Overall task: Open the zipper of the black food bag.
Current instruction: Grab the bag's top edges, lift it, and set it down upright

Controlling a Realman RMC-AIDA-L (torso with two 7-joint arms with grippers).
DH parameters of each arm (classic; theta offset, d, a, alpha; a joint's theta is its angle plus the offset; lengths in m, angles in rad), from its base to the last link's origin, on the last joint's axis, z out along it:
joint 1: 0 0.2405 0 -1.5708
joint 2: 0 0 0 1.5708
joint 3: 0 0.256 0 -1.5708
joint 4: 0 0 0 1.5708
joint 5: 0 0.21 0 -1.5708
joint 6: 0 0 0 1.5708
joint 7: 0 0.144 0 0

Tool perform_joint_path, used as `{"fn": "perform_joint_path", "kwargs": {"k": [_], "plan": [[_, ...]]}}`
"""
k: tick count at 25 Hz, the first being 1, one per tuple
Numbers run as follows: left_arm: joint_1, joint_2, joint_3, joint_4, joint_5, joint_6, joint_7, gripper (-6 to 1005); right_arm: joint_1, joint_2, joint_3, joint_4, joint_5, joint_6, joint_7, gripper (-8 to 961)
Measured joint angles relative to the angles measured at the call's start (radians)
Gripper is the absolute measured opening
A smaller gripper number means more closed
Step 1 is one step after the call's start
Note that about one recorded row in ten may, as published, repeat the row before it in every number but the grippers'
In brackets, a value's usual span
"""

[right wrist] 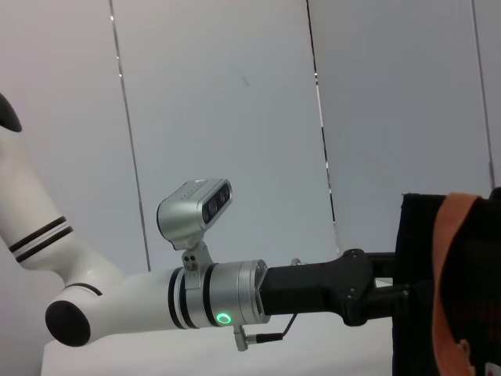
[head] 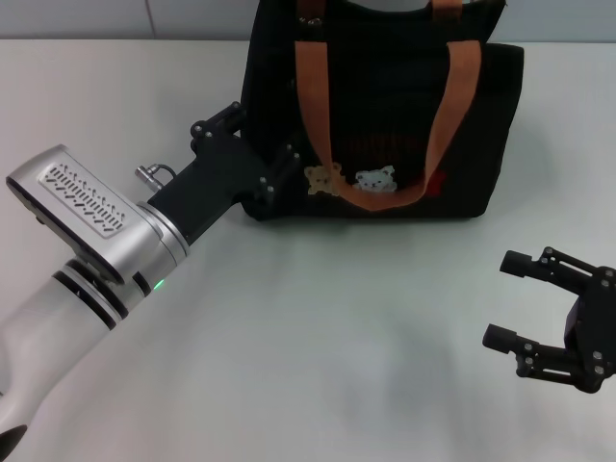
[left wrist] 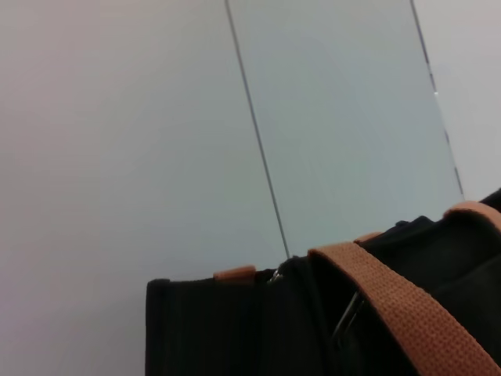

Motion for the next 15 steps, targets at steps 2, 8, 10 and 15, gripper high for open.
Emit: {"fn": "perform_joint_path", "kwargs": {"k": [2,8,10,15], "plan": [[0.001,0.0,0.0,-0.005,0.001,0.004,0.017,522,0.002,0.0,0.0,0.007,0.001,0.0,-0.011,834],[-0.003,0.0,0.001,-0.007,0.001,0.008,0.022,294,0.007,0.0,0.0,0.012,0.007,0.001,-0.018,835],[-0.004,0.0,0.001,-0.007,0.001,0.009,0.025,252,0.006,0.0,0.003,0.016,0.025,0.001,-0.018,835],[0.003,0.0,-0.009,0.002,0.001,0.056,0.103,157,-0.011,0.0,0.015,0.081,0.208,0.005,-0.062,835]]}}
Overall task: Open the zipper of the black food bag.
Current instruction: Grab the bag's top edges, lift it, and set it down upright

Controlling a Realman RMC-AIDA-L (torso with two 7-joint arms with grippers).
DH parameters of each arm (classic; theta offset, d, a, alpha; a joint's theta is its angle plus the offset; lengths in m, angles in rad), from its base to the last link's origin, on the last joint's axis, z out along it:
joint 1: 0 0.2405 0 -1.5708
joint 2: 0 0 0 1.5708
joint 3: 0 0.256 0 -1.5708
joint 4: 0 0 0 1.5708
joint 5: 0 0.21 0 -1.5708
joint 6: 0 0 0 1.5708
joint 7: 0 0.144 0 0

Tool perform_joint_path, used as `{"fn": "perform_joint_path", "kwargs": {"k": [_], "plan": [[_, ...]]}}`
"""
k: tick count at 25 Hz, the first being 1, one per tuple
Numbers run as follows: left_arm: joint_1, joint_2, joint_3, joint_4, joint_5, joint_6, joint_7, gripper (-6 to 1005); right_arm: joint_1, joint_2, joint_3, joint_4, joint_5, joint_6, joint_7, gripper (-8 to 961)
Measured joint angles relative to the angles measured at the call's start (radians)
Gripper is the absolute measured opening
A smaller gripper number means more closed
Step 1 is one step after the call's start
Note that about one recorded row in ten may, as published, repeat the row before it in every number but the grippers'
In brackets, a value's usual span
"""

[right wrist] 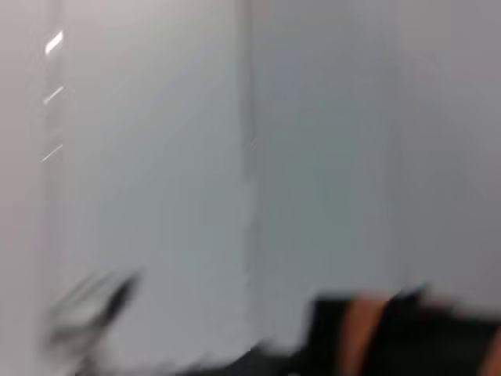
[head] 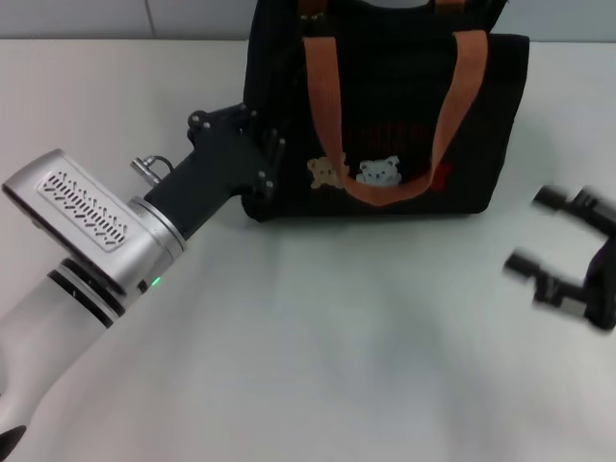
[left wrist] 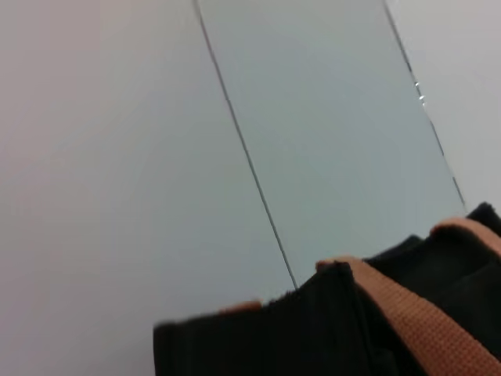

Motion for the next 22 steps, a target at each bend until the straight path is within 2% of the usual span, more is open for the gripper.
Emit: {"fn": "perform_joint_path", "kwargs": {"k": [4,8,12,17,22], "plan": [[0.007,0.0,0.003,0.016,0.004,0.108,0.147,121,0.002,0.003,0.029,0.098,0.222,0.042,-0.04,835],[0.007,0.002,0.011,0.069,0.047,0.266,0.332,101,0.044,0.006,0.035,0.196,0.409,0.108,-0.071,834],[0.008,0.004,0.016,0.1,0.096,0.357,0.44,93,0.083,0.009,0.036,0.251,0.483,0.144,-0.09,834],[0.011,0.004,0.017,0.134,0.199,0.47,0.614,92,0.177,0.009,0.015,0.354,0.501,0.231,-0.159,834],[0.007,0.002,0.019,0.121,0.22,0.496,0.662,92,0.247,0.008,-0.12,0.373,0.38,0.361,-0.13,834]]}}
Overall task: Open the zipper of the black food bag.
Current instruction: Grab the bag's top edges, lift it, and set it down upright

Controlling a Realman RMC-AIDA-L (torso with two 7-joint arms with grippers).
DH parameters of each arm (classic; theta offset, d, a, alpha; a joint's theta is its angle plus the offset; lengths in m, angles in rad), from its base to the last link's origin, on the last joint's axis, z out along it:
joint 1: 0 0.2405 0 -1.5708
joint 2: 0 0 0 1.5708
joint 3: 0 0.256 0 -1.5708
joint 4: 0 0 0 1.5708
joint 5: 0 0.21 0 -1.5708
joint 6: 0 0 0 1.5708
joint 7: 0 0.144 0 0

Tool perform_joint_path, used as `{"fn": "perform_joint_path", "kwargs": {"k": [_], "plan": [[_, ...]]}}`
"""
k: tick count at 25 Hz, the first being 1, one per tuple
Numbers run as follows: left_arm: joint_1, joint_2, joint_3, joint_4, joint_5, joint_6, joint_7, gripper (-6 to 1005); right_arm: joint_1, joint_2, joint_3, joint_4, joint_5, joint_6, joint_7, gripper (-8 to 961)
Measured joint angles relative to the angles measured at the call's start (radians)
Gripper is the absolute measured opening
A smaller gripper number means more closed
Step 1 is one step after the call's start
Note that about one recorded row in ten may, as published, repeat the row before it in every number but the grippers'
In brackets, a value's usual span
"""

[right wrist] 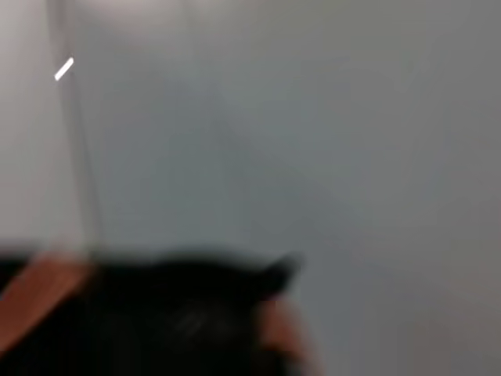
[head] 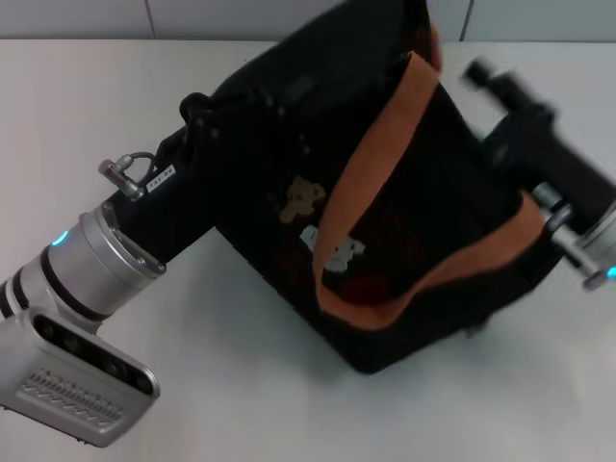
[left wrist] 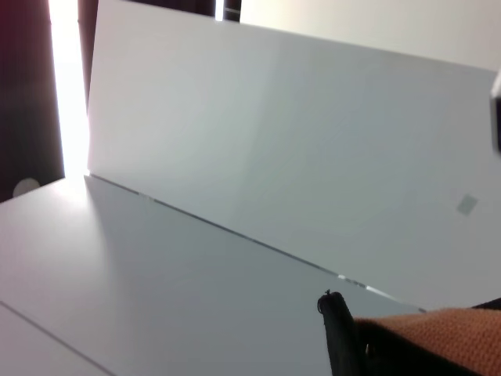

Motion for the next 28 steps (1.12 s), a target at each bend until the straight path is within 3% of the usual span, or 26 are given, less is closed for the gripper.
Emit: {"fn": "perform_joint_path", "kwargs": {"k": [3,8,16,22,28], "plan": [[-0.002,-0.001,0.001,-0.003,0.02,-0.004,0.018,91,-0.003,0.0,-0.054,-0.001,-0.075,0.02,0.041,834],[0.004,-0.002,0.002,-0.013,0.025,-0.008,0.03,91,-0.104,0.0,-0.057,-0.01,-0.106,-0.019,0.026,834],[0.008,-0.002,0.002,-0.016,0.025,-0.02,0.062,90,-0.292,-0.006,0.042,-0.096,-0.1,-0.336,0.028,834],[0.007,-0.002,-0.001,-0.041,0.026,-0.057,0.085,89,-0.281,-0.004,-0.013,-0.152,-0.252,-0.238,0.03,835],[0.002,-0.001,0.001,-0.063,0.024,-0.066,0.125,89,-0.182,-0.001,-0.02,-0.116,-0.312,-0.138,0.034,835]]}}
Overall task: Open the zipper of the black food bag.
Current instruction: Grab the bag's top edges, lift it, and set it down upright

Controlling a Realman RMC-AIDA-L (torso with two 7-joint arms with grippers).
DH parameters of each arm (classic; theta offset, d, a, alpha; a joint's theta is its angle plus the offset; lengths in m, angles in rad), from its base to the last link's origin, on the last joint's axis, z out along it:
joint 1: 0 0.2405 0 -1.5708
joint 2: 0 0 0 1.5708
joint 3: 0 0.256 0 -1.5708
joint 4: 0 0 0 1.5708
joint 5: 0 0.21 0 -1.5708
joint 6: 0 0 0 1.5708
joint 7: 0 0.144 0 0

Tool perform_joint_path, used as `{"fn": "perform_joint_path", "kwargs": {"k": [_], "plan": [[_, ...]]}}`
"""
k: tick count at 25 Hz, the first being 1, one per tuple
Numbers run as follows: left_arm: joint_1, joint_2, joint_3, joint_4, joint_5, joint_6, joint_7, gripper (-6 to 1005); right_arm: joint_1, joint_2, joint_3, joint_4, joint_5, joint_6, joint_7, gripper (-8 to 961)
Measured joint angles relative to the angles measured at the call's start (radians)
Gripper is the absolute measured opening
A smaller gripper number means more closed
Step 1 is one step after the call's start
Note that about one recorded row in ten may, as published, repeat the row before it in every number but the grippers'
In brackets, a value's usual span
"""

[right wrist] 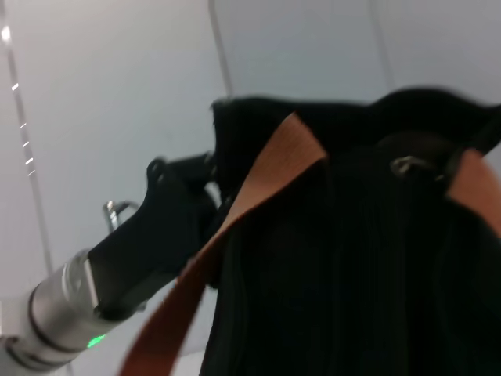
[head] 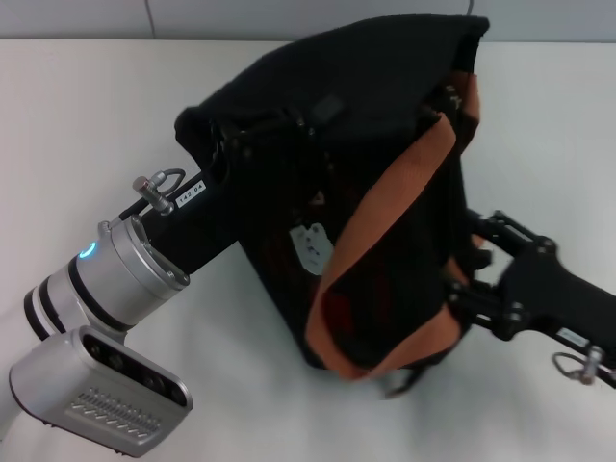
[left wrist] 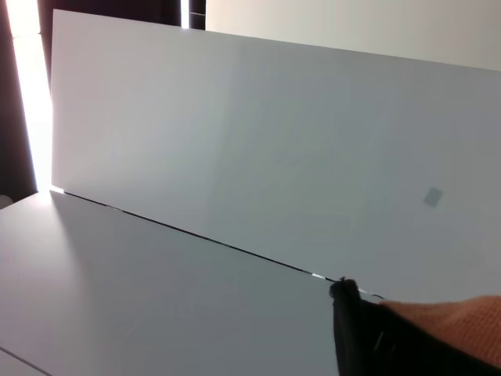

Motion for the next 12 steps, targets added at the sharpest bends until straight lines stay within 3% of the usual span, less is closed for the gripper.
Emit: {"fn": "perform_joint_path", "kwargs": {"k": [7,12], "plan": [[0.015,0.0,0.001,-0.003,0.018,0.003,0.02,88,0.166,0.003,-0.037,0.081,-0.038,0.184,-0.005,835],[0.026,0.0,-0.001,-0.022,0.024,-0.024,0.07,88,0.233,0.007,-0.024,0.137,-0.033,0.266,-0.063,835]]}}
